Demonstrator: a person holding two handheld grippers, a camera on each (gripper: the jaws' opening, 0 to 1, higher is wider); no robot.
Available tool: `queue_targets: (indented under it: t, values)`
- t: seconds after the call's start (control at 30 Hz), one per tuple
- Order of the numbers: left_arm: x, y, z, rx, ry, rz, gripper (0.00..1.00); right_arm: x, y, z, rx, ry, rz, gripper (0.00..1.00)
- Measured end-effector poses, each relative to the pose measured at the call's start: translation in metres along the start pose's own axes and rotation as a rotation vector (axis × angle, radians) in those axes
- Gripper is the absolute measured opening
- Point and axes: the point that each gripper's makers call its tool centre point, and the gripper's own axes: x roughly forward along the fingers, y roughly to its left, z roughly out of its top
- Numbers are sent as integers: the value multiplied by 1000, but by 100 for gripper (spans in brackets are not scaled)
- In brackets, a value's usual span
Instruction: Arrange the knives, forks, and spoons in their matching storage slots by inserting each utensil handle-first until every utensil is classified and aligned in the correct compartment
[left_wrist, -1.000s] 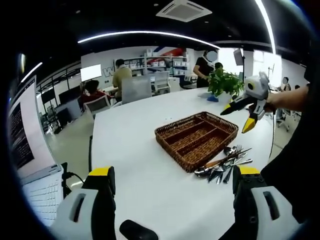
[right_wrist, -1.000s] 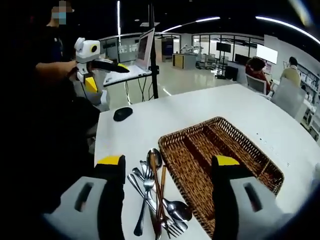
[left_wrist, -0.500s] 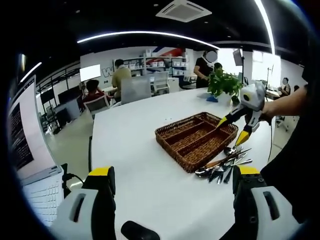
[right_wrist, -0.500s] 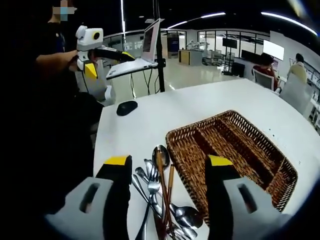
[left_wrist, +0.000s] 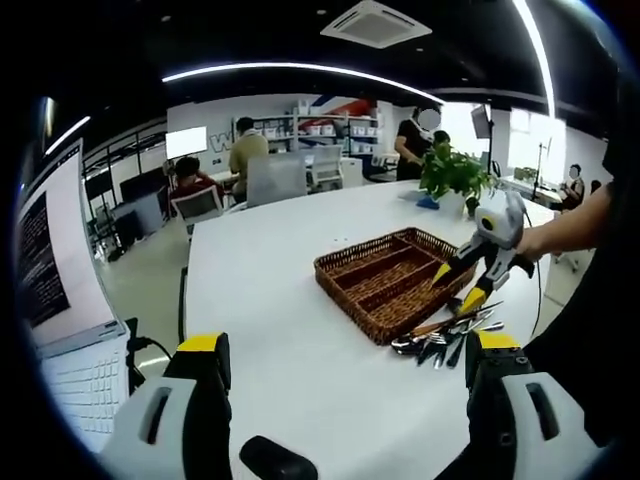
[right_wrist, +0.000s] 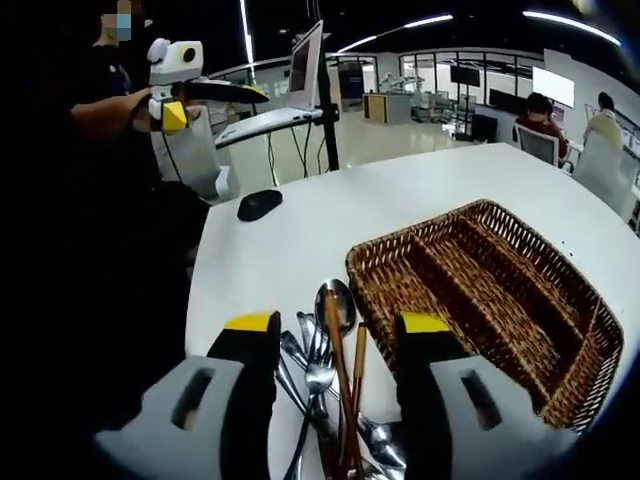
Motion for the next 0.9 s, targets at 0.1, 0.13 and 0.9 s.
queue_targets:
  t: [0.1, 0.13, 0.9]
  values:
    - [-2, -1, -1, 0, 4, 2, 100, 5, 1, -1, -5, 6, 6, 44]
    - [-3, -1, -1, -1, 4, 3, 100, 6, 1, -1, -3, 8, 8, 44]
    - [6, -13, -8, -7, 36, -55, 100, 37, -1, -39, -3, 128, 85, 22]
